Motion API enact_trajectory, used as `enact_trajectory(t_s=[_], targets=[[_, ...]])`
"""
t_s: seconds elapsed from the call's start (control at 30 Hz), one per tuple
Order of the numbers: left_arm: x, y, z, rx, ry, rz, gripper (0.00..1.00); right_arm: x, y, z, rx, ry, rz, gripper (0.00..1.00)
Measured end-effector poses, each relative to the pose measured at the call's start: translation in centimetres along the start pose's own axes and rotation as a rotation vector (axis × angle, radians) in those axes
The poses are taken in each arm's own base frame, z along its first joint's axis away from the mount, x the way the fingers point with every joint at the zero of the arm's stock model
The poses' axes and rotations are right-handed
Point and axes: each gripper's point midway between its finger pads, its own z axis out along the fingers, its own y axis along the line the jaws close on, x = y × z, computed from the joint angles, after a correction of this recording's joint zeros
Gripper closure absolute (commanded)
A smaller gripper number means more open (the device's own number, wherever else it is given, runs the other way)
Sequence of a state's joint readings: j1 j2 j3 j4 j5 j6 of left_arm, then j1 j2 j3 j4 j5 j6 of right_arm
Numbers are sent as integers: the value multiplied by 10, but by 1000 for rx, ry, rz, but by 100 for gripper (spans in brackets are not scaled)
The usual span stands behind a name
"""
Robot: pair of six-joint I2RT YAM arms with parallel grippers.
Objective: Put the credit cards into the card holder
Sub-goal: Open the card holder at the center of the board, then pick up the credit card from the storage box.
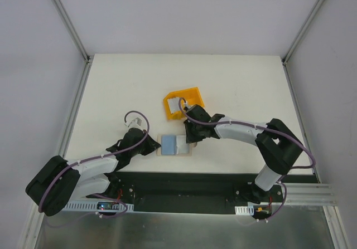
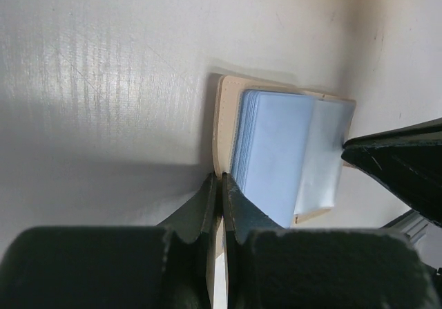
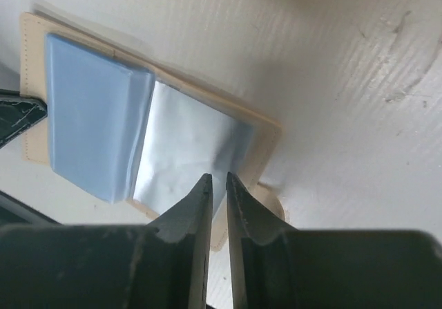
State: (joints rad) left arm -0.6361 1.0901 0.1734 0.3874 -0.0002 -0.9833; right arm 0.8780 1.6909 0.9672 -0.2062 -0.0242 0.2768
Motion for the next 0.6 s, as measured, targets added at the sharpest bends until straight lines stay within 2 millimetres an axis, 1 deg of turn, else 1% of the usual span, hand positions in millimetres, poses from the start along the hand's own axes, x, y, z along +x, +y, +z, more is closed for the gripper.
enact_trajectory(t_s=[0.1, 0.17, 0.2, 0.23, 0.33, 0.5, 0.6], targets=[[-1, -2, -1, -9, 3, -21, 100, -4, -2, -10, -27, 13, 13, 74], [-3, -4, -2, -16, 2, -29, 100, -15, 2, -19, -65, 4, 29, 69], [-5, -6, -3, -19, -1, -30, 100, -21, 4, -22, -78, -5, 35, 66], [-7, -8, -4, -17, -6, -32, 100, -30, 7, -28, -100, -21, 42, 62], [-13, -13, -5, -15, -28, -34, 100, -57, 15, -44, -157, -77, 59, 57], [-14, -13, -5, -33, -28, -41, 100, -103, 22, -70, -221, -172, 80, 41], [-14, -13, -2, -48, -20, -41, 100, -131, 21, -82, -234, -221, 94, 39]])
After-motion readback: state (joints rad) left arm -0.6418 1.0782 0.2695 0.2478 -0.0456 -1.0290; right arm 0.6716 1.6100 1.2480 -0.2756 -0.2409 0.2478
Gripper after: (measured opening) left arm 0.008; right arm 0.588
